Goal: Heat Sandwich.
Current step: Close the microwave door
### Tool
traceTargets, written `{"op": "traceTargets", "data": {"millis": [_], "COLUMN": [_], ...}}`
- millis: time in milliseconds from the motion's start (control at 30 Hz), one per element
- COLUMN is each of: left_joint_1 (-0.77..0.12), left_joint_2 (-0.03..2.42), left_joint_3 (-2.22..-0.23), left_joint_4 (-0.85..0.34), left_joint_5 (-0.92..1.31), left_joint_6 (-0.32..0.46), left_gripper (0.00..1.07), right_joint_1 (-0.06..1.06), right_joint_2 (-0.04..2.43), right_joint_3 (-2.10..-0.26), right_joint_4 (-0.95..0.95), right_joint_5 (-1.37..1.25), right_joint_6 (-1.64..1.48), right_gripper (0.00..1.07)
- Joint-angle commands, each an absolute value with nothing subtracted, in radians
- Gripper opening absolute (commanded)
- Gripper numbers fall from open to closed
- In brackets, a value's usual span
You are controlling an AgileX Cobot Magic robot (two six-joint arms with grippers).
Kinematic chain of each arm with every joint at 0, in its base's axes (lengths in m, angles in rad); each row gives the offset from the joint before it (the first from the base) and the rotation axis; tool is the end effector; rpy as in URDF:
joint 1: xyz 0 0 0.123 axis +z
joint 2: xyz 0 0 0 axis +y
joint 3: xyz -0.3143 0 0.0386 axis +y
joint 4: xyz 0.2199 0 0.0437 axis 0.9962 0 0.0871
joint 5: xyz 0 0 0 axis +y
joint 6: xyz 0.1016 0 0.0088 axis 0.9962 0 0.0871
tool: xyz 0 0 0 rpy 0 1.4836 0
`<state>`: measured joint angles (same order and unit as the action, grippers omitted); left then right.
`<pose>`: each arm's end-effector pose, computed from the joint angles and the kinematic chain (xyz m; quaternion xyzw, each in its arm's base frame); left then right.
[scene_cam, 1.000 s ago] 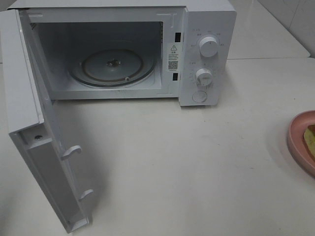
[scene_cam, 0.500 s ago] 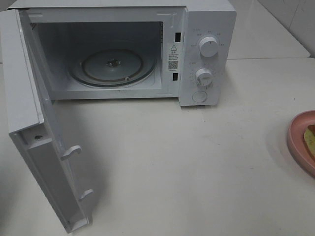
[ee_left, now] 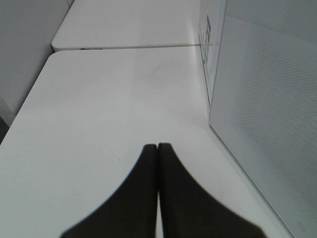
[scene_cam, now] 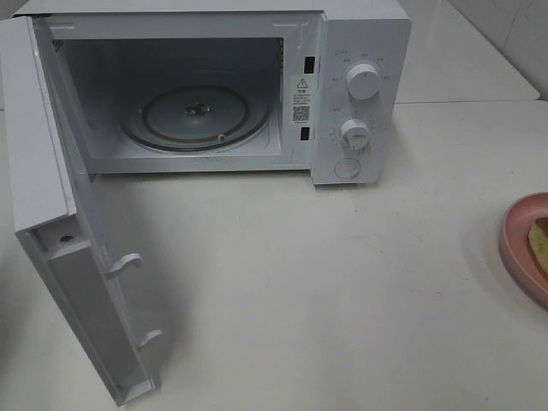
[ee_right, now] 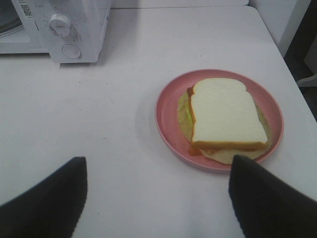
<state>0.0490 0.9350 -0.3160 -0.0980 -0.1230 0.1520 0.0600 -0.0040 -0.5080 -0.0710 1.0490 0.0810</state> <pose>0.1422 0.0082 0.2661 -0.0009 0.8361 0.0335 0.5476 -0.0520 -0.0094 0.2619 0.0103 0.8464 0.0020 0.5325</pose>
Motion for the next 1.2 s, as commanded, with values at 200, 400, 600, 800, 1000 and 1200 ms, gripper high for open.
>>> {"op": "traceTargets", "data": {"millis": [200, 400, 600, 800, 1000, 1200], "left_joint_1": [0.042, 0.022, 0.022, -0.005, -0.106, -0.239], "left_joint_2": [1.140, 1.256, 1.359, 1.503, 1.563, 1.604], "left_joint_3": [-0.315, -0.315, -0.315, -0.315, -0.332, -0.357], "left_joint_4": [-0.087, 0.066, 0.282, 0.358, 0.262, 0.087], "left_joint_5": [-0.452, -0.639, -0.836, -0.989, -0.995, -0.997], "left_joint_6": [0.141, 0.051, -0.032, -0.065, -0.023, 0.049], "left_gripper": [0.00, 0.00, 0.00, 0.00, 0.00, 0.00], "right_joint_1": [0.057, 0.057, 0.057, 0.057, 0.057, 0.057], "right_joint_2": [-0.030, -0.030, -0.030, -0.030, -0.030, -0.030], "right_joint_3": [-0.506, -0.506, -0.506, -0.506, -0.506, -0.506], "right_joint_4": [-0.068, -0.068, -0.068, -0.068, -0.068, -0.068], "right_joint_5": [1.038, 1.038, 1.038, 1.038, 1.038, 1.038], "right_joint_6": [0.071, 0.071, 0.071, 0.071, 0.071, 0.071], "right_gripper": [0.76, 0.76, 0.76, 0.76, 0.76, 0.76]}}
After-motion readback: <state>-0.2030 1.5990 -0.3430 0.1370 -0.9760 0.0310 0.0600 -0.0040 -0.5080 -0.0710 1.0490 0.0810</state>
